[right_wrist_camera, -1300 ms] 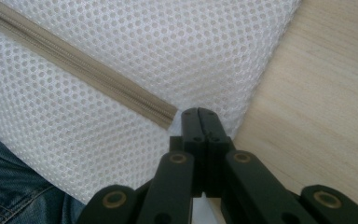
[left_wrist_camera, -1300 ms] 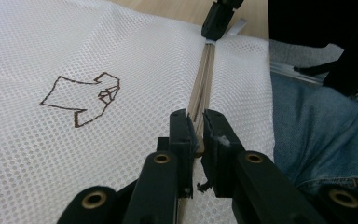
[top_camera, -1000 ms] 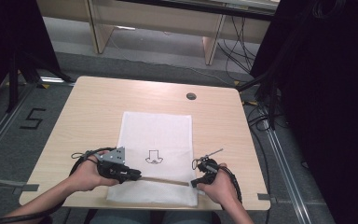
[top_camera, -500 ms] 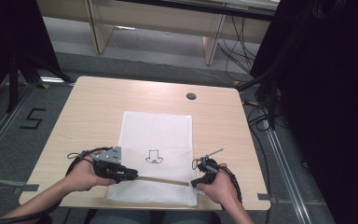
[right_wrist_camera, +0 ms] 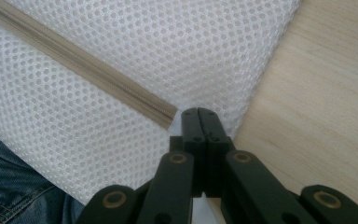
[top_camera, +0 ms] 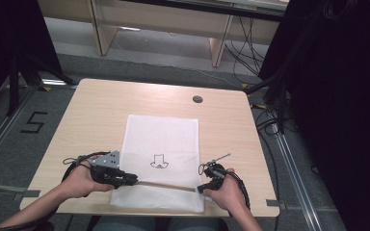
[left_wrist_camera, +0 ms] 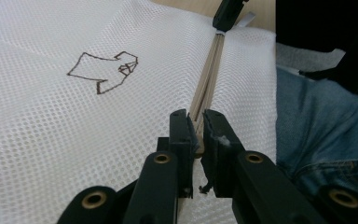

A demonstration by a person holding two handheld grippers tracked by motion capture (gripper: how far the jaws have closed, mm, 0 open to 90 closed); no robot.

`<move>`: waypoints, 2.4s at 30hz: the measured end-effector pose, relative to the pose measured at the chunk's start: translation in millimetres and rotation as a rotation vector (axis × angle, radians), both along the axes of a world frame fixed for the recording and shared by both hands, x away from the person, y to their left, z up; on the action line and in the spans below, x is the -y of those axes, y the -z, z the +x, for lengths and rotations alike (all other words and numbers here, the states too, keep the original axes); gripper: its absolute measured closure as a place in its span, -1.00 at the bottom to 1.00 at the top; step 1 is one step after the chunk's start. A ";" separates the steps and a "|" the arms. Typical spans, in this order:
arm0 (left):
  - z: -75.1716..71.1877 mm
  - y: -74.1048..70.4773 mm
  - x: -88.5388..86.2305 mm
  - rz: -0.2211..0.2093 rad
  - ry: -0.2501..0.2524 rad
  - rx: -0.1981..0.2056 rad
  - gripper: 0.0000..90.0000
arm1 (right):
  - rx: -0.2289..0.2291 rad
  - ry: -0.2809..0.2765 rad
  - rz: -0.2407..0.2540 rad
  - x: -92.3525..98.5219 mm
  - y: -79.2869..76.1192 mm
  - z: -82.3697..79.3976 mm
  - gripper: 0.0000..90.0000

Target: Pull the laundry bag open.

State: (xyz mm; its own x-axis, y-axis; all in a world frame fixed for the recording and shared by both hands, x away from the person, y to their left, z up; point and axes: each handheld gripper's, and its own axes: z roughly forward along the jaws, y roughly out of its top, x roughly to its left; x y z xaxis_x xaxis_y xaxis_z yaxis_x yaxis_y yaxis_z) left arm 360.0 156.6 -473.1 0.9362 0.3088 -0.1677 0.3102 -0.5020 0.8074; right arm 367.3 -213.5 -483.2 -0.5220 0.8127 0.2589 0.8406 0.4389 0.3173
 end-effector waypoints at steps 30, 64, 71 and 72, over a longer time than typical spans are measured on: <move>-6.9 9.1 -51.7 -0.008 -0.104 -0.016 0.81 | 0.007 -0.012 0.004 0.7 0.5 0.8 1.00; -7.4 18.4 -73.9 0.051 -0.204 -0.044 0.80 | 0.010 -0.014 0.009 1.3 1.1 0.7 1.00; -6.3 10.0 -84.1 -0.019 -0.291 -0.016 0.60 | -0.005 -0.006 0.016 1.8 0.4 0.2 1.00; -6.5 7.9 -84.7 -0.039 -0.313 -0.014 0.56 | 0.025 -0.064 0.020 4.2 2.2 3.4 1.00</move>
